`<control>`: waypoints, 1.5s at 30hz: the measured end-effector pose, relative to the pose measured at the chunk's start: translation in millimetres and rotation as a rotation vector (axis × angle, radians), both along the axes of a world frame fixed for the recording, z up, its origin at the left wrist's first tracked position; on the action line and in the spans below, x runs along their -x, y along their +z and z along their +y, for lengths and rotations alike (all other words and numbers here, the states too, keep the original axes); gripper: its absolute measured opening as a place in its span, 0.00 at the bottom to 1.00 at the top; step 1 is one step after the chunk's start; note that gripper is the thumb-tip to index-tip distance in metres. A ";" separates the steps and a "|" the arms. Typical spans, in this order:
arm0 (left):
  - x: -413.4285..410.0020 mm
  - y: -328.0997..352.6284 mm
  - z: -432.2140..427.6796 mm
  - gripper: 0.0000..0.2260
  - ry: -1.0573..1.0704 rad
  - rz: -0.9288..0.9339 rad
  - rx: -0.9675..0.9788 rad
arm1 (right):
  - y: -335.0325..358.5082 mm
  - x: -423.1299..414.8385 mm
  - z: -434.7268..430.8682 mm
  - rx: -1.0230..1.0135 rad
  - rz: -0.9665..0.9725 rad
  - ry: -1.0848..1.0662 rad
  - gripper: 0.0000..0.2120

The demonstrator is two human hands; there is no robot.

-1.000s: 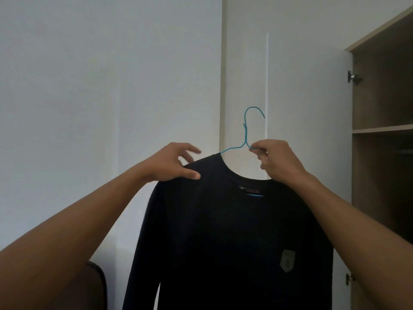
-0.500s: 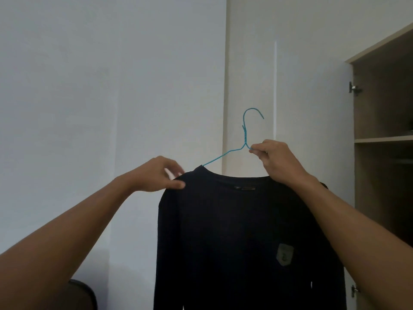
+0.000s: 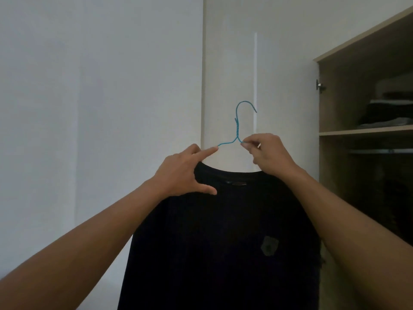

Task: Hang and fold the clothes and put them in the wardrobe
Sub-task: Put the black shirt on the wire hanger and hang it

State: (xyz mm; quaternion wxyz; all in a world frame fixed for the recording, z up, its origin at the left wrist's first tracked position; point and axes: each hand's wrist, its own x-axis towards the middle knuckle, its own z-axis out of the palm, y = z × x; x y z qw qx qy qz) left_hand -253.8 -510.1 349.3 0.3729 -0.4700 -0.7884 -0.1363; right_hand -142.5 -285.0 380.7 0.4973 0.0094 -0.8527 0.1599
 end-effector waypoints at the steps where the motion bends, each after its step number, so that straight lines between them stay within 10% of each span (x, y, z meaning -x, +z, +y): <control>1: -1.7 -0.1 8.3 0.46 0.033 0.039 0.003 | 0.2 -2.8 4.7 0.008 0.008 -0.025 0.09; 5: -5.7 2.8 40.7 0.46 -0.029 0.043 -0.069 | -0.3 -20.9 30.0 0.034 -0.030 -0.084 0.11; 13: -30.1 22.3 126.2 0.48 -0.121 -0.008 -0.148 | -34.0 -79.9 106.9 -0.300 -0.248 -0.546 0.67; 24: -61.6 2.8 290.4 0.46 -0.123 0.044 -0.134 | -57.2 -116.1 250.6 -0.329 -0.161 -0.734 0.56; 45: -48.6 -21.1 633.8 0.44 -0.271 0.038 -0.002 | -97.1 -85.1 523.2 0.323 -0.137 -0.896 0.52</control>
